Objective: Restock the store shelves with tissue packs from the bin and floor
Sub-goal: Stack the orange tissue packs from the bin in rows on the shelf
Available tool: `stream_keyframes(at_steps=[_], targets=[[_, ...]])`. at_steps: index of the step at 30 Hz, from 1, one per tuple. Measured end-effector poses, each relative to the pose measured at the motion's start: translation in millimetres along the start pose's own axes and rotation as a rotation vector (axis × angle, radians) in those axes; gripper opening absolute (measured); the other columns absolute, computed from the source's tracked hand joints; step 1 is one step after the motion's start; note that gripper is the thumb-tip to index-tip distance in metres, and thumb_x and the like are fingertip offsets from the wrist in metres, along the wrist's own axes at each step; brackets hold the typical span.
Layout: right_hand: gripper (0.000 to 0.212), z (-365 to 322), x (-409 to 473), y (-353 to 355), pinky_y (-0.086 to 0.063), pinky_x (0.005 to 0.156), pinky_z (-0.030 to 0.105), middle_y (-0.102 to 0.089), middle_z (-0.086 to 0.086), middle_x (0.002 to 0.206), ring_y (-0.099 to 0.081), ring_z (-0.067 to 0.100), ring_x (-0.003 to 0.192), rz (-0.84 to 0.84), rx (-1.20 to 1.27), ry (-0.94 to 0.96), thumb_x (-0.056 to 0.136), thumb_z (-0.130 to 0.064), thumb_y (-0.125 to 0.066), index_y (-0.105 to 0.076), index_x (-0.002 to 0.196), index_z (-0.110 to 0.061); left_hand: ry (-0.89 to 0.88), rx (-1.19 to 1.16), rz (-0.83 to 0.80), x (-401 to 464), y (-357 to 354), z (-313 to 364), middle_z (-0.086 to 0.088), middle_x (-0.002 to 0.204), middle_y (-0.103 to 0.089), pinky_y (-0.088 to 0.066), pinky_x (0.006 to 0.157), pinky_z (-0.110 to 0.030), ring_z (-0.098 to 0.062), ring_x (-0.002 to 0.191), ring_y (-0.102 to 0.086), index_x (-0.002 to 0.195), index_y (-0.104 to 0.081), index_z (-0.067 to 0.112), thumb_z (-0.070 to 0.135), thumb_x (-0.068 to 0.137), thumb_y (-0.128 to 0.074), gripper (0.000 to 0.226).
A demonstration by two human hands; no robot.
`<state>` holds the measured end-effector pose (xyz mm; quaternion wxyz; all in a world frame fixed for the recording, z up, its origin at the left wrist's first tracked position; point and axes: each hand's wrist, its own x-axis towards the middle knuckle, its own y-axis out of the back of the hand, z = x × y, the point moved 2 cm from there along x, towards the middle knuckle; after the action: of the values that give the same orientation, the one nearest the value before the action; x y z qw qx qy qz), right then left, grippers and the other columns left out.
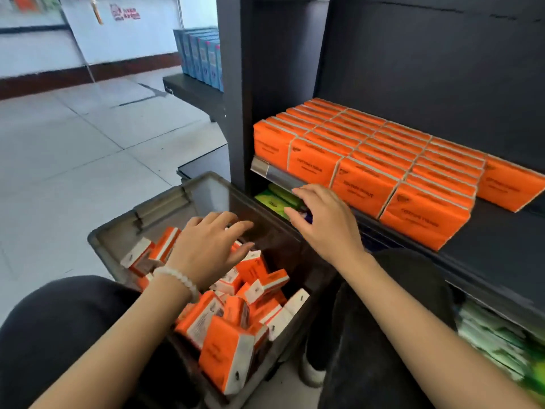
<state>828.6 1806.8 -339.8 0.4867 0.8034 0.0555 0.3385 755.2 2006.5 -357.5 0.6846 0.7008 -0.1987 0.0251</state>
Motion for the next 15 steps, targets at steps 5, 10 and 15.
stream_keyframes(at_steps=[5,10,15], targets=[[0.04,-12,0,-69,-0.043,0.092,0.035,-0.058,0.002,0.12,-0.052,0.02,0.113,-0.143,0.034,0.001,0.091,-0.038,-0.055,-0.059,0.123,-0.013,0.139,-0.032,-0.078,-36,-44,-45,-0.005,0.094,-0.068,-0.052,0.066,-0.038,-0.029,0.084,-0.066,0.107,-0.067,0.022,0.051,0.087,-0.037,0.047],[0.046,14,-12,-132,-0.04,0.096,0.031,-0.051,-0.003,0.13,-0.046,0.015,0.121,-0.443,0.106,-0.131,0.091,-0.04,-0.056,-0.051,0.132,-0.018,0.326,-0.137,-0.225,-46,-99,-75,-0.006,0.099,-0.066,-0.052,0.067,-0.04,-0.031,0.091,-0.064,0.111,-0.065,0.023,0.055,0.087,-0.036,0.05],[0.057,49,-21,-180,-0.041,0.099,0.032,-0.047,-0.005,0.134,-0.046,0.014,0.123,-0.752,0.154,-0.279,0.083,-0.035,-0.068,-0.047,0.135,-0.022,0.582,-0.265,-0.496,-65,-158,-95,-0.001,0.128,-0.053,-0.045,0.091,-0.038,-0.022,0.118,-0.049,0.133,-0.048,0.029,0.05,0.093,-0.043,0.046]])
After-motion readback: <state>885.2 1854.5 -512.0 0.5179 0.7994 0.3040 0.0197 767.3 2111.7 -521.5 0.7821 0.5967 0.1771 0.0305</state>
